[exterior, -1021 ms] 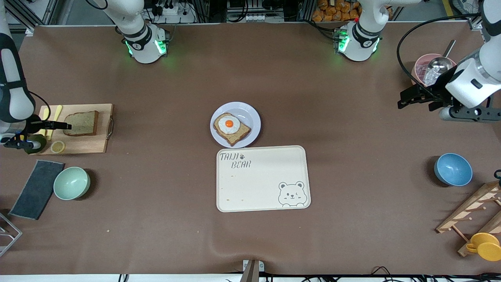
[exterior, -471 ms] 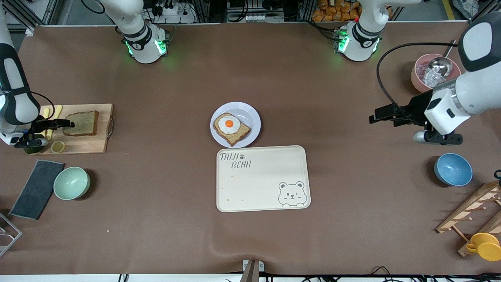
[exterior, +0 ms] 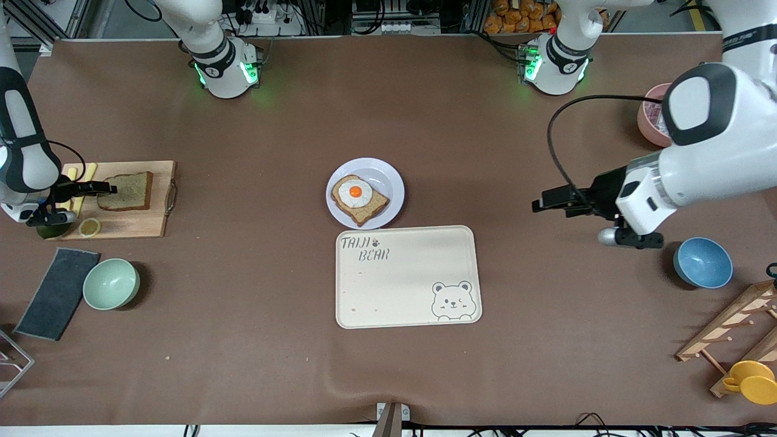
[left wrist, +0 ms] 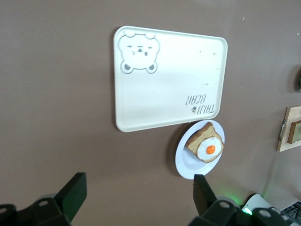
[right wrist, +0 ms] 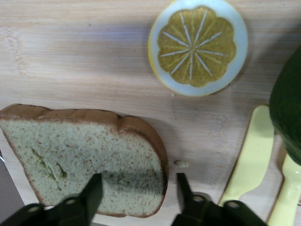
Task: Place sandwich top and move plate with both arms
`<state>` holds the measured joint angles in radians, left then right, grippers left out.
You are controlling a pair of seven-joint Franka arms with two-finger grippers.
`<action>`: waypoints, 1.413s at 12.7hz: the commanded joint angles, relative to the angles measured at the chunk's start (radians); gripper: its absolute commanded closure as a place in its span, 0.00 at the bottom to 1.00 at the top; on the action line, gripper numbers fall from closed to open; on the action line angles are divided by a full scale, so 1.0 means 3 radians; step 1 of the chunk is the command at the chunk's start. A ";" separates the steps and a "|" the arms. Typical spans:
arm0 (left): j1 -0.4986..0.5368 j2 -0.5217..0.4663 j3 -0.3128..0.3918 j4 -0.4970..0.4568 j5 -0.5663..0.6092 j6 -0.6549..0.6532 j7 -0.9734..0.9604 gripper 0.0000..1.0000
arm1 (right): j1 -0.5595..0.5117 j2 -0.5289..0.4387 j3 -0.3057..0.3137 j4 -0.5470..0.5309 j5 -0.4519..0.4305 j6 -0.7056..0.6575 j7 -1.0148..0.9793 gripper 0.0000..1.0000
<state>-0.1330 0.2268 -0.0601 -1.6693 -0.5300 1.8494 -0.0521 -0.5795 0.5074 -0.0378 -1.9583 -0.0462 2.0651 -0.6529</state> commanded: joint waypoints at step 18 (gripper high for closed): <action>0.0172 0.0159 -0.0372 -0.0959 -0.1510 0.0749 0.0729 0.00 | 0.0030 -0.0571 0.0386 0.0217 0.0088 -0.0675 -0.0048 1.00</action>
<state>-0.0963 0.2906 -0.1628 -1.9009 -0.9101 2.0518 0.0690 -0.5744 0.3801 0.0514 -1.9006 -0.0400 1.9056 -0.6633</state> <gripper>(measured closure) 0.000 0.956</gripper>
